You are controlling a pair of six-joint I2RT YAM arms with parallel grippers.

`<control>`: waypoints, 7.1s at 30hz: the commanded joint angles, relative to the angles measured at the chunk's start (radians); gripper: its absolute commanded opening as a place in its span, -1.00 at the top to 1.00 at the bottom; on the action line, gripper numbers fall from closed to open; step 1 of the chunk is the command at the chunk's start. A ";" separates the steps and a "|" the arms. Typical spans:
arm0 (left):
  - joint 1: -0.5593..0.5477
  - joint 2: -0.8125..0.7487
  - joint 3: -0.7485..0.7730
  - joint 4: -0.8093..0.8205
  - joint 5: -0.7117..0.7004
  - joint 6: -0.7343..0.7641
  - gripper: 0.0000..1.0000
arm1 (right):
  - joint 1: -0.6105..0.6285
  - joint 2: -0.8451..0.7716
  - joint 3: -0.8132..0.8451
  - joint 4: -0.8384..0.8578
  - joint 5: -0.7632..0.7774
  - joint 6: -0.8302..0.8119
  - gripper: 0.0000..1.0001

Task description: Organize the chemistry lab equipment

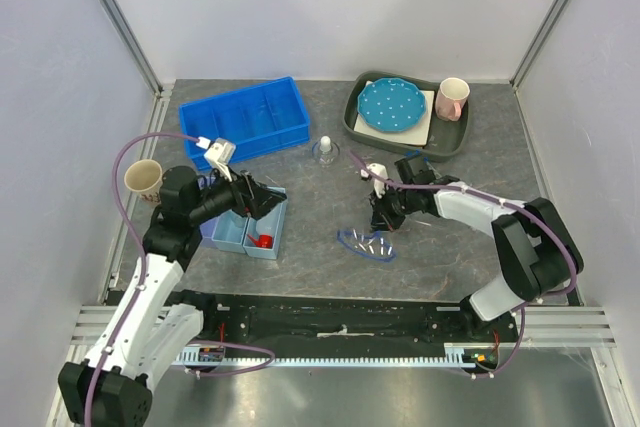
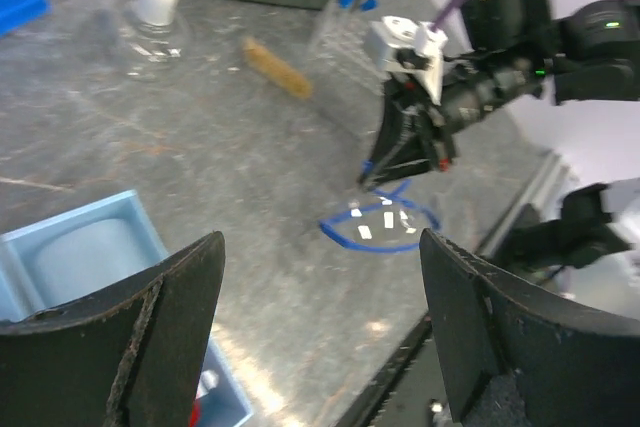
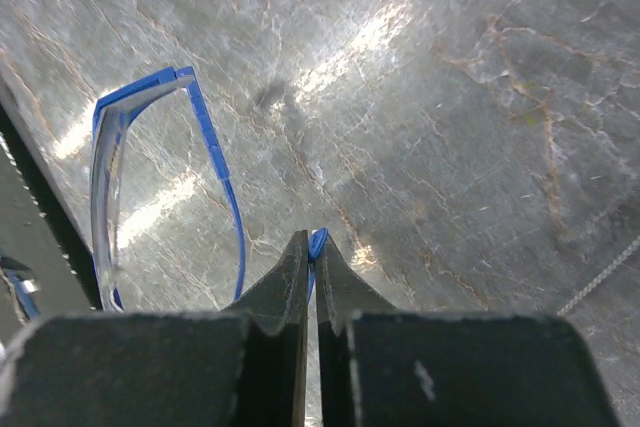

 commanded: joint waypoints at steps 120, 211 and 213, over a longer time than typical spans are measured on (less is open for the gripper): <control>-0.048 0.563 0.434 -0.655 -0.906 0.356 0.96 | -0.438 -0.463 0.006 -0.175 -0.451 -0.286 -0.69; -0.052 -0.217 -0.033 -0.142 -0.327 0.177 -0.97 | -0.232 -0.146 0.073 -0.334 0.221 -0.794 -0.42; -0.052 -0.217 -0.033 -0.141 -0.330 0.177 -0.96 | -0.232 -0.132 0.077 -0.318 0.233 -0.794 -0.40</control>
